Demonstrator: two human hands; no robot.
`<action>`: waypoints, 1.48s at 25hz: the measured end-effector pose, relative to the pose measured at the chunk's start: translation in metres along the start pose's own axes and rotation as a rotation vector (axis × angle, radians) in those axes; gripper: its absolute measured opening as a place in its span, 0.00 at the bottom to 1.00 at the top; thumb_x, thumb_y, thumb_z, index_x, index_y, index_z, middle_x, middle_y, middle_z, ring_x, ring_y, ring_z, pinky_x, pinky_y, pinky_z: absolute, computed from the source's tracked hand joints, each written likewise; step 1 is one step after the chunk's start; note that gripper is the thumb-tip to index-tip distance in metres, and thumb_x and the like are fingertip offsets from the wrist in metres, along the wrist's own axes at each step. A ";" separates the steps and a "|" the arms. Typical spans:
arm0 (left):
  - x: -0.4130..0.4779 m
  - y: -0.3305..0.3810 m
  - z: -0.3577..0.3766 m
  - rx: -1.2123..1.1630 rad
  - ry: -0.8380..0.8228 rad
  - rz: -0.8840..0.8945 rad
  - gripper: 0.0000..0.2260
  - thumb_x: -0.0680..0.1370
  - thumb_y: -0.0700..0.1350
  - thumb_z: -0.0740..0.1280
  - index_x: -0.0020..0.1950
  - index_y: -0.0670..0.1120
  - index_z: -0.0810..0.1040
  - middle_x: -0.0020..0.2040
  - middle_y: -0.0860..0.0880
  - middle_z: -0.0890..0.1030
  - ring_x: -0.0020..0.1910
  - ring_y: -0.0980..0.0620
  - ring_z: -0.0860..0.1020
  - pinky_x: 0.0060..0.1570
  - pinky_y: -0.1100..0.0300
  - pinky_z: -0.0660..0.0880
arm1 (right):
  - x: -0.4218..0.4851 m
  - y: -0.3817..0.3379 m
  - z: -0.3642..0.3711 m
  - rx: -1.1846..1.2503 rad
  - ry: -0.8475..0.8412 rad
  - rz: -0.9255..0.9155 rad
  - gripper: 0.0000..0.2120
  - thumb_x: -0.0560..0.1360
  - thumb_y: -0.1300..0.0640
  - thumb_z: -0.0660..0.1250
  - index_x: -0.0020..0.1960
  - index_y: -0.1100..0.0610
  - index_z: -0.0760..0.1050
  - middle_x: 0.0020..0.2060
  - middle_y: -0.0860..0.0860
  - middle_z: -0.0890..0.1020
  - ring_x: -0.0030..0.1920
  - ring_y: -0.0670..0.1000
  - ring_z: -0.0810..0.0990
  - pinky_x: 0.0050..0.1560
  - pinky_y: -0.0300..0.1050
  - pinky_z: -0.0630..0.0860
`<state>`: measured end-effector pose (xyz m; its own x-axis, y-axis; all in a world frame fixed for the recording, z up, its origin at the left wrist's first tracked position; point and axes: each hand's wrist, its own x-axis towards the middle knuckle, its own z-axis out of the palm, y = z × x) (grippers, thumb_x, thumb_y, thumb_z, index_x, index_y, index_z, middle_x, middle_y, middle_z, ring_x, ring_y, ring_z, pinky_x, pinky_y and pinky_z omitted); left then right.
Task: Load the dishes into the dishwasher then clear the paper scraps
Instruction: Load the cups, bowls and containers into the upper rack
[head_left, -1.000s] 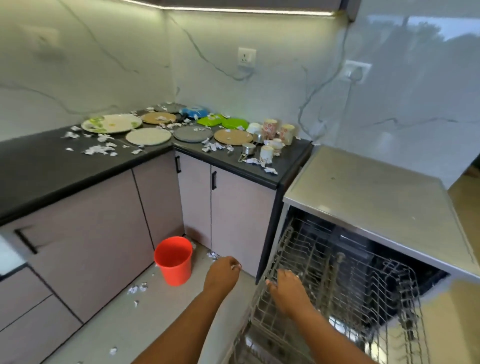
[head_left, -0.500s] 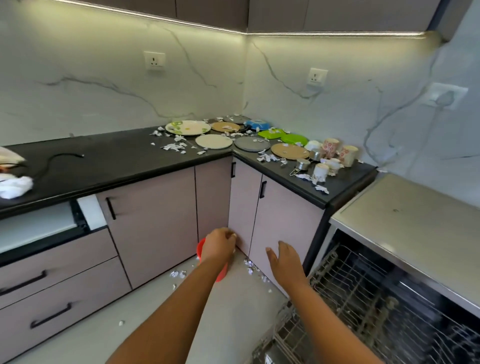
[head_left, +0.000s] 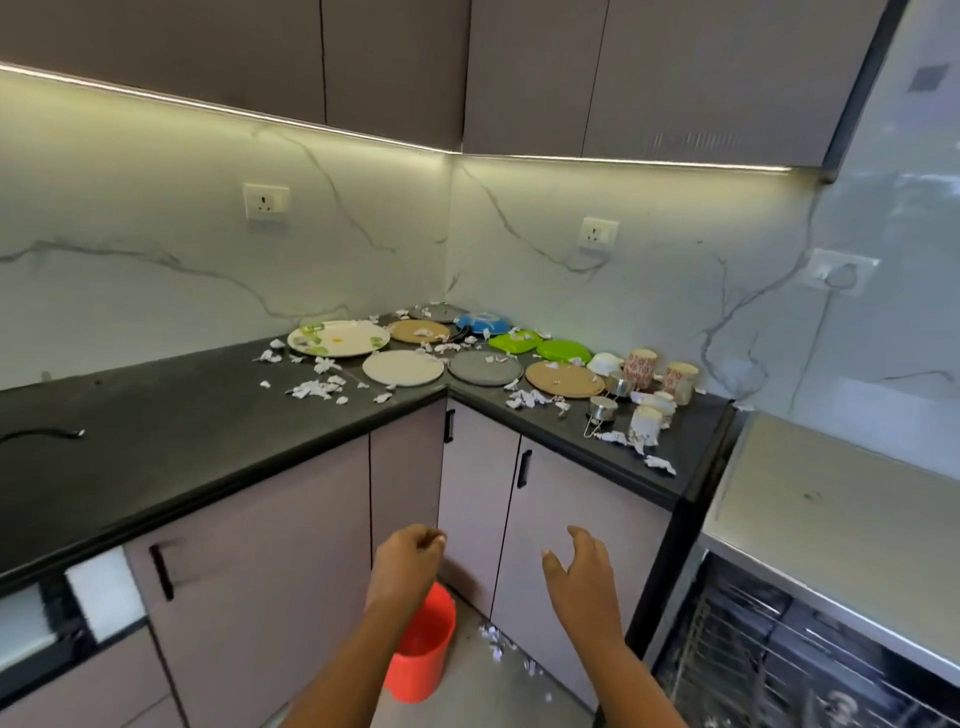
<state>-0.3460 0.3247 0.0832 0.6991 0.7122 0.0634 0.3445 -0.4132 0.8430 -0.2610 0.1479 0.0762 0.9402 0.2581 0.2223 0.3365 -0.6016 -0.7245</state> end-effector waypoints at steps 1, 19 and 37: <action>0.019 -0.006 -0.012 -0.005 -0.005 0.010 0.08 0.77 0.43 0.65 0.51 0.43 0.83 0.49 0.45 0.83 0.48 0.48 0.79 0.47 0.62 0.71 | 0.009 -0.012 0.011 0.013 0.033 0.022 0.23 0.77 0.56 0.63 0.69 0.61 0.64 0.66 0.56 0.69 0.66 0.54 0.68 0.66 0.45 0.65; 0.202 -0.011 0.057 -0.204 -0.381 -0.029 0.12 0.76 0.40 0.66 0.37 0.55 0.78 0.41 0.52 0.83 0.44 0.50 0.80 0.48 0.57 0.75 | 0.139 -0.027 0.062 0.006 0.304 0.216 0.22 0.76 0.57 0.64 0.69 0.57 0.65 0.64 0.52 0.69 0.64 0.51 0.70 0.62 0.41 0.66; 0.354 0.090 0.262 -0.089 -0.790 0.091 0.07 0.75 0.42 0.69 0.43 0.54 0.81 0.40 0.54 0.83 0.42 0.59 0.80 0.39 0.71 0.73 | 0.327 0.150 0.023 -0.055 0.298 0.484 0.23 0.75 0.59 0.67 0.68 0.59 0.66 0.63 0.55 0.70 0.65 0.53 0.69 0.66 0.44 0.65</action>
<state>0.0966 0.3909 0.0421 0.9705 0.0518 -0.2354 0.2372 -0.3798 0.8941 0.0963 0.1590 0.0252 0.9594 -0.2770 0.0538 -0.1420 -0.6389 -0.7561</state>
